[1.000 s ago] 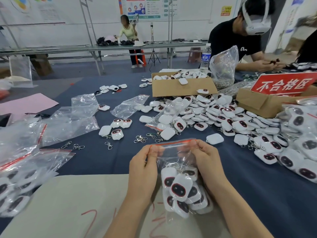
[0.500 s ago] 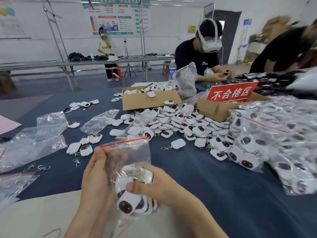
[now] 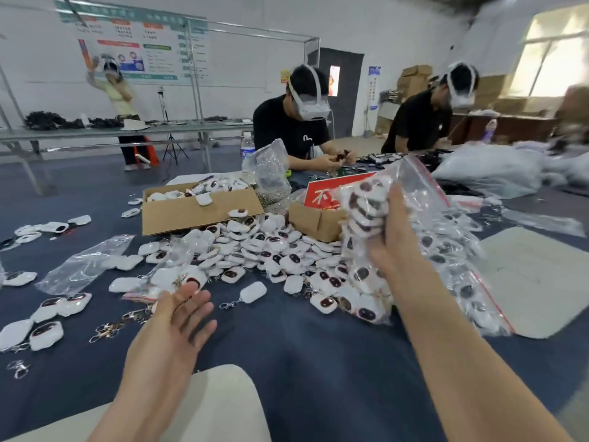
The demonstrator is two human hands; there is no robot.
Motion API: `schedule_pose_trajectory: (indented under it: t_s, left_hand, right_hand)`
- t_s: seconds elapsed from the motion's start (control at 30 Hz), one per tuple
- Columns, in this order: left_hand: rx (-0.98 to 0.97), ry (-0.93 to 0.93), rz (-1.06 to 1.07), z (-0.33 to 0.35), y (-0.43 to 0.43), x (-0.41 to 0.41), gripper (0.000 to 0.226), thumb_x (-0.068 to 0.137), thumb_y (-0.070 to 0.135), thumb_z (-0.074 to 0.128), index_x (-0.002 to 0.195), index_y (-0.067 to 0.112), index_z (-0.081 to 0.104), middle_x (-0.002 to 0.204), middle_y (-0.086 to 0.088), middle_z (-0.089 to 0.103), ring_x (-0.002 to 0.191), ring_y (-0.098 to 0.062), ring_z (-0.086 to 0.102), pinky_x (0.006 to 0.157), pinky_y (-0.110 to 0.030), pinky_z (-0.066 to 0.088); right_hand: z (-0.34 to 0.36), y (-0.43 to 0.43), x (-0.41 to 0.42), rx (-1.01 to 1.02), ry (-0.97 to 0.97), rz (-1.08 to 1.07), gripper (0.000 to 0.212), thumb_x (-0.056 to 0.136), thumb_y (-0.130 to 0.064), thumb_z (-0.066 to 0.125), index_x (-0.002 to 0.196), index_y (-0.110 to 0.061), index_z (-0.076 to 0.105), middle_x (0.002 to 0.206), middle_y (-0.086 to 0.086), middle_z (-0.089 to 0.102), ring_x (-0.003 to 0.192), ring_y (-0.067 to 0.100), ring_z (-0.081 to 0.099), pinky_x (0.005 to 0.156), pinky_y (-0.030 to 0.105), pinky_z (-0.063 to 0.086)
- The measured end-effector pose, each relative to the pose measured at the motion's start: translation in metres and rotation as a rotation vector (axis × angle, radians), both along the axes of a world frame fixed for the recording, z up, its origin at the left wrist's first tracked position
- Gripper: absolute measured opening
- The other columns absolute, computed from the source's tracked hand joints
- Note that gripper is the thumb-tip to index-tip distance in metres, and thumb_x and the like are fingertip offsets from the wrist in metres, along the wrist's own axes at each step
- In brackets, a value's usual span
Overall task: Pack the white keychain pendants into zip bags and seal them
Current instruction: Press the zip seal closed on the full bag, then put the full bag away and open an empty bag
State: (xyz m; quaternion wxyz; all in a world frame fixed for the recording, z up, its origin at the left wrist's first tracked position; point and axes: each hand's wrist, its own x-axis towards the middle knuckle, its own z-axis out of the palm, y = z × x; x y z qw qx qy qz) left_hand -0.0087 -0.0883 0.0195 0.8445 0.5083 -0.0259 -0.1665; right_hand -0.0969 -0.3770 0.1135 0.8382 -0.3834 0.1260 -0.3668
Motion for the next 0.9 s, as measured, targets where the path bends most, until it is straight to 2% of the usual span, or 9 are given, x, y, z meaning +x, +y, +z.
schedule_pose_trajectory:
  t_s: [0.07, 0.13, 0.2, 0.27, 0.37, 0.5, 0.63, 0.77, 0.9]
  left_hand:
    - [0.026, -0.025, -0.028, -0.008, 0.001, -0.001, 0.042, 0.106, 0.052, 0.036, 0.117, 0.024, 0.065, 0.118, 0.002, 0.071, 0.111, -0.013, 0.065, 0.086, -0.035, 0.049]
    - [0.084, -0.084, -0.044, -0.015, 0.003, -0.002, 0.039, 0.105, 0.053, 0.037, 0.118, 0.027, 0.063, 0.119, 0.006, 0.070, 0.108, -0.009, 0.067, 0.089, -0.033, 0.051]
    - [0.091, -0.033, -0.030, -0.016, 0.003, 0.000, 0.040, 0.107, 0.050, 0.036, 0.116, 0.024, 0.064, 0.114, 0.004, 0.070, 0.105, -0.012, 0.066, 0.088, -0.034, 0.050]
    - [0.083, 0.062, 0.018, -0.013, 0.002, 0.001, 0.042, 0.108, 0.046, 0.033, 0.110, 0.019, 0.066, 0.104, -0.001, 0.070, 0.095, -0.016, 0.064, 0.081, -0.034, 0.048]
    - [0.146, 0.028, 0.105, -0.011, 0.007, -0.002, 0.040, 0.108, 0.041, 0.038, 0.102, 0.016, 0.068, 0.085, -0.001, 0.072, 0.082, -0.019, 0.063, 0.074, -0.035, 0.049]
    - [0.236, -0.116, 0.206, -0.021, 0.031, 0.000, 0.035, 0.107, 0.034, 0.043, 0.101, 0.014, 0.071, 0.079, -0.001, 0.074, 0.074, -0.018, 0.065, 0.072, -0.036, 0.051]
    - [0.474, -0.290, 0.310, -0.036, 0.065, 0.011, 0.030, 0.107, 0.033, 0.044, 0.100, 0.026, 0.073, 0.085, 0.002, 0.074, 0.077, -0.008, 0.068, 0.074, -0.031, 0.051]
    - [0.735, -0.408, 0.351, -0.045, 0.100, 0.030, 0.020, 0.105, 0.024, 0.049, 0.102, 0.034, 0.067, 0.092, 0.018, 0.071, 0.084, 0.000, 0.064, 0.076, -0.028, 0.046]
    - [0.852, -0.405, 0.355, -0.047, 0.122, 0.053, 0.021, 0.104, 0.021, 0.051, 0.103, 0.039, 0.063, 0.096, 0.023, 0.069, 0.087, 0.008, 0.060, 0.077, -0.021, 0.045]
  right_hand:
    - [0.011, -0.032, 0.008, 0.073, -0.030, 0.009, 0.053, 0.098, -0.054, 0.050, 0.100, -0.004, 0.067, 0.090, 0.011, 0.068, 0.083, 0.019, 0.069, 0.073, 0.027, 0.052]
    - [0.004, -0.045, 0.014, 0.026, 0.111, 0.049, 0.059, 0.101, -0.048, 0.051, 0.137, -0.001, 0.049, 0.130, 0.023, 0.061, 0.118, 0.030, 0.063, 0.100, 0.035, 0.054]
    - [-0.008, -0.036, 0.020, -0.092, 0.194, 0.175, 0.070, 0.095, -0.044, 0.060, 0.150, -0.008, 0.035, 0.142, 0.020, 0.053, 0.126, 0.029, 0.058, 0.101, 0.038, 0.054]
    - [-0.019, -0.010, 0.030, -0.156, 0.180, 0.268, 0.050, 0.096, -0.036, 0.063, 0.138, -0.011, 0.051, 0.130, 0.012, 0.066, 0.112, 0.024, 0.069, 0.087, 0.035, 0.061]
    - [-0.040, 0.046, 0.043, -0.274, 0.253, 0.346, 0.026, 0.099, -0.033, 0.063, 0.121, -0.019, 0.064, 0.111, 0.000, 0.077, 0.100, 0.019, 0.074, 0.083, 0.031, 0.061]
    - [-0.072, 0.123, 0.061, -0.449, 0.358, 0.477, 0.017, 0.100, -0.027, 0.060, 0.115, -0.025, 0.067, 0.096, -0.006, 0.078, 0.082, 0.010, 0.074, 0.074, 0.023, 0.060]
    - [-0.101, 0.196, 0.084, -0.641, 0.416, 0.588, 0.015, 0.099, -0.026, 0.056, 0.106, -0.032, 0.069, 0.089, -0.010, 0.075, 0.071, 0.004, 0.068, 0.066, 0.019, 0.054]
    - [-0.118, 0.252, 0.107, -0.794, 0.470, 0.565, 0.021, 0.098, -0.029, 0.050, 0.111, -0.034, 0.067, 0.087, -0.014, 0.074, 0.066, 0.001, 0.065, 0.073, 0.027, 0.056]
    - [-0.133, 0.274, 0.123, -0.985, 0.585, 0.395, 0.024, 0.099, -0.029, 0.046, 0.109, -0.034, 0.067, 0.089, -0.007, 0.074, 0.085, 0.018, 0.071, 0.087, 0.043, 0.056]
